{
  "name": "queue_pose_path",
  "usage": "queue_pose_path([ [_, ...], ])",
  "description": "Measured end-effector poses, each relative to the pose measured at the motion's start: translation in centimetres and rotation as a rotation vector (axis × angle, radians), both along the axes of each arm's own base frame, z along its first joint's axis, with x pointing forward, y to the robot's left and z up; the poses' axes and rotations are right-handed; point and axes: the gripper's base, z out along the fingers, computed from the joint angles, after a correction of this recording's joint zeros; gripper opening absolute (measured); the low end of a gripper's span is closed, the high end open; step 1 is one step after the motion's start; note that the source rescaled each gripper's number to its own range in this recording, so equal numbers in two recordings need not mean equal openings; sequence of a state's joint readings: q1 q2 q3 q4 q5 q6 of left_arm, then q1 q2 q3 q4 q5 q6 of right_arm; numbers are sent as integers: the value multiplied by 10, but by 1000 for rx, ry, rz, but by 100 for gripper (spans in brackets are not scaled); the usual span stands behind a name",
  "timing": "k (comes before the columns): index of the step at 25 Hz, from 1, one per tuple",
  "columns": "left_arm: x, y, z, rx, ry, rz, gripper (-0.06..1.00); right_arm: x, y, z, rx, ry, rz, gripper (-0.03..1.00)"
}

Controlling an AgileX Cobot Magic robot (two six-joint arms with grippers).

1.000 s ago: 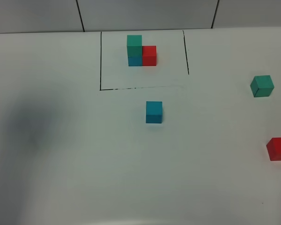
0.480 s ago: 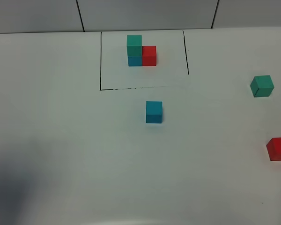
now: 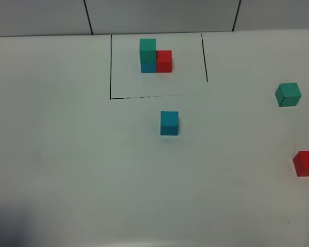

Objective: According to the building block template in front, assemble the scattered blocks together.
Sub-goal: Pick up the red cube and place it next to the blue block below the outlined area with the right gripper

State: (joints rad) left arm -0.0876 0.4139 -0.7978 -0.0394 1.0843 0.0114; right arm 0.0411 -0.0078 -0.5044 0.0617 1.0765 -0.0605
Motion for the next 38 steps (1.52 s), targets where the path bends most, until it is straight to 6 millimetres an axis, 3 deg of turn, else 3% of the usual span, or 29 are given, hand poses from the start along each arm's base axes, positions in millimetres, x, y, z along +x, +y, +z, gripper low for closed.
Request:
queue_pose_path([
  [11,-39,0,-49,-38,-62,-22,78,0,0,0,0,0,0,64],
  [17,-50,1,-65,-39,-79,-25,78,0,0,0,1,0,0,64],
  [25,-52,0,-77,-48,-113,-27,78,0,0,0,2,0,0,64],
  [38,-52,0,-77,-49,-117,-28,78,0,0,0,2,0,1,64],
])
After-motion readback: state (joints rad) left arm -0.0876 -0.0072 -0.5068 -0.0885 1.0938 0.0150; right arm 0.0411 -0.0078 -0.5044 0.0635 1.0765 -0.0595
